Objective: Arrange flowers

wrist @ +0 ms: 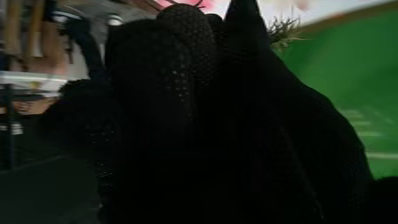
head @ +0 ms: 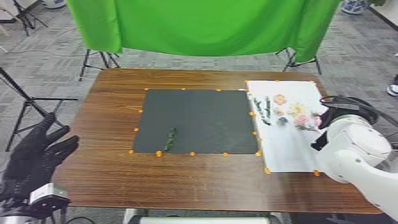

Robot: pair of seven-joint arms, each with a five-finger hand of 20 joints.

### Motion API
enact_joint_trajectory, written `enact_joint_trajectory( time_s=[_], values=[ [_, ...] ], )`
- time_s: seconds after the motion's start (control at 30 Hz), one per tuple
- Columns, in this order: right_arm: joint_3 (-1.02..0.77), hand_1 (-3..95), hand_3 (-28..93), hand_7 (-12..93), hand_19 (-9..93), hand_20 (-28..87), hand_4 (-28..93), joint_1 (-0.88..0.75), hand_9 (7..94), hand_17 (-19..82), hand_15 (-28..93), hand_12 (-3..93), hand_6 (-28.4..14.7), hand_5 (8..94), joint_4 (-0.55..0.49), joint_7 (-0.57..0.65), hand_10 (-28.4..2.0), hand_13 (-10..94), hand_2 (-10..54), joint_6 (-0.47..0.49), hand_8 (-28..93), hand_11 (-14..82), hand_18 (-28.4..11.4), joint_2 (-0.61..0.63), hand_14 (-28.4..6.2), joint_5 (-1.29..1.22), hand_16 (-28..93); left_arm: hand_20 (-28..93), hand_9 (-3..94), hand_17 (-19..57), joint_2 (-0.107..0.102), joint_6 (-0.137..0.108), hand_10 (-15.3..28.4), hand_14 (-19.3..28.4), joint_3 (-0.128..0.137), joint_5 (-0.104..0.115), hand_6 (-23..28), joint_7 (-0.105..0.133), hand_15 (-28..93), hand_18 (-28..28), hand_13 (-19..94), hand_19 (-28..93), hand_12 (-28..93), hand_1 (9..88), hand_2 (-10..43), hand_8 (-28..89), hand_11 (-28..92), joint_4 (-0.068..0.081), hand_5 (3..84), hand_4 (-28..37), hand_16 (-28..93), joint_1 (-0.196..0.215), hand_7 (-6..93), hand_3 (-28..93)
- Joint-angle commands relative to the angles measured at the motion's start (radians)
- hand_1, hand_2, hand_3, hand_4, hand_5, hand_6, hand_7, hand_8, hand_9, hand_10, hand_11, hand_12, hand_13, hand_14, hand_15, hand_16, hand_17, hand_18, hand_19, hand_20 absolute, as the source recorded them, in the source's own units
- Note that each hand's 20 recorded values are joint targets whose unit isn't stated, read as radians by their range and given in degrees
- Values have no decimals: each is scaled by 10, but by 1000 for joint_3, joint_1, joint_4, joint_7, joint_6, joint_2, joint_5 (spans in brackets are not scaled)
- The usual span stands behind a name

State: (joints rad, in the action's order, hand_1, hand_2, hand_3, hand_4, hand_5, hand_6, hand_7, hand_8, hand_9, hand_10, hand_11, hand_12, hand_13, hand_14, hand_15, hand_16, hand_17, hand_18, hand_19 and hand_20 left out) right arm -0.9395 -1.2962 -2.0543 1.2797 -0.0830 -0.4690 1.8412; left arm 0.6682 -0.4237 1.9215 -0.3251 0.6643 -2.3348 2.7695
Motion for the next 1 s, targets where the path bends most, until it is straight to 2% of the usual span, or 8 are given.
enact_joint_trajectory(
  time_s=[0.03, 0.07, 0.13, 0.43, 0.77, 0.83, 0.97, 1.0],
  values=[
    [58, 659, 688, 123, 932, -143, -283, 145, 937, 767, 517, 172, -87, 860, -76, -61, -123, 937, -72, -6, 179, 298, -55, -53, -51, 20, 113, -83, 261, -57, -3, -14, 184, 279, 34, 16, 62, 19, 556, 284, 202, 579, 114, 302, 66, -72, 221, -14, 297, -198, -119, 46, 74, 627],
    [93, 658, 689, 123, 932, -143, -283, 189, 937, 768, 517, 172, -87, 860, -78, -69, -122, 937, -72, -6, 179, 299, -54, -70, -48, 12, 115, -83, 261, -57, -10, -20, 184, 279, 39, 28, 62, 31, 556, 284, 202, 579, 115, 303, 66, -72, 221, -17, 297, -198, -119, 56, 74, 627],
    [149, 657, 692, 122, 932, -142, -283, 260, 937, 768, 516, 172, -86, 861, -78, -84, -122, 937, -74, 4, 180, 300, -53, -112, -47, 2, 117, -83, 261, -57, 23, -11, 183, 279, 39, -3, 62, -7, 556, 284, 202, 580, 115, 302, 65, -72, 222, -19, 296, -198, -120, 38, 74, 628],
    [370, 653, 698, 120, 932, -136, -283, 489, 937, 770, 517, 172, -85, 862, 26, -126, -118, 937, -76, 60, 185, 302, -52, -371, -44, -51, 122, -84, 261, -57, 38, -9, 184, 279, 49, -30, 62, -58, 555, 284, 201, 580, 114, 303, 66, -72, 222, -26, 296, -197, -119, 14, 74, 626],
    [486, 649, 702, 120, 932, -130, -283, 510, 937, 770, 519, 170, -85, 864, 172, -117, -118, 937, -78, 117, 187, 305, -52, -595, -44, -70, 122, -84, 260, -57, 131, 41, 183, 280, 39, -142, 62, -231, 555, 284, 201, 579, 114, 303, 67, -72, 221, -23, 296, -196, -119, -97, 73, 627],
    [500, 648, 704, 119, 932, -129, -283, 499, 937, 771, 519, 170, -84, 865, 199, -111, -117, 937, -78, 121, 185, 305, -52, -631, -43, -71, 122, -84, 260, -57, 162, 59, 183, 280, 37, -174, 62, -289, 555, 284, 201, 579, 114, 303, 66, -72, 221, -19, 295, -196, -119, -138, 73, 626],
    [530, 647, 704, 119, 932, -129, -283, 492, 937, 771, 518, 169, -84, 864, 247, -95, -118, 937, -78, 120, 185, 304, -52, -683, -43, -92, 122, -84, 259, -57, 188, 97, 183, 280, 21, -214, 62, -362, 555, 284, 202, 579, 114, 304, 66, -72, 221, -3, 296, -196, -119, -215, 73, 628],
    [550, 646, 705, 120, 932, -129, -283, 504, 937, 770, 518, 169, -84, 864, 257, -93, -118, 937, -77, 111, 185, 304, -52, -689, -43, -96, 122, -84, 259, -57, 184, 101, 183, 280, 15, -214, 62, -360, 555, 284, 201, 580, 114, 304, 66, -72, 221, -1, 296, -196, -119, -225, 73, 627]
  ],
)
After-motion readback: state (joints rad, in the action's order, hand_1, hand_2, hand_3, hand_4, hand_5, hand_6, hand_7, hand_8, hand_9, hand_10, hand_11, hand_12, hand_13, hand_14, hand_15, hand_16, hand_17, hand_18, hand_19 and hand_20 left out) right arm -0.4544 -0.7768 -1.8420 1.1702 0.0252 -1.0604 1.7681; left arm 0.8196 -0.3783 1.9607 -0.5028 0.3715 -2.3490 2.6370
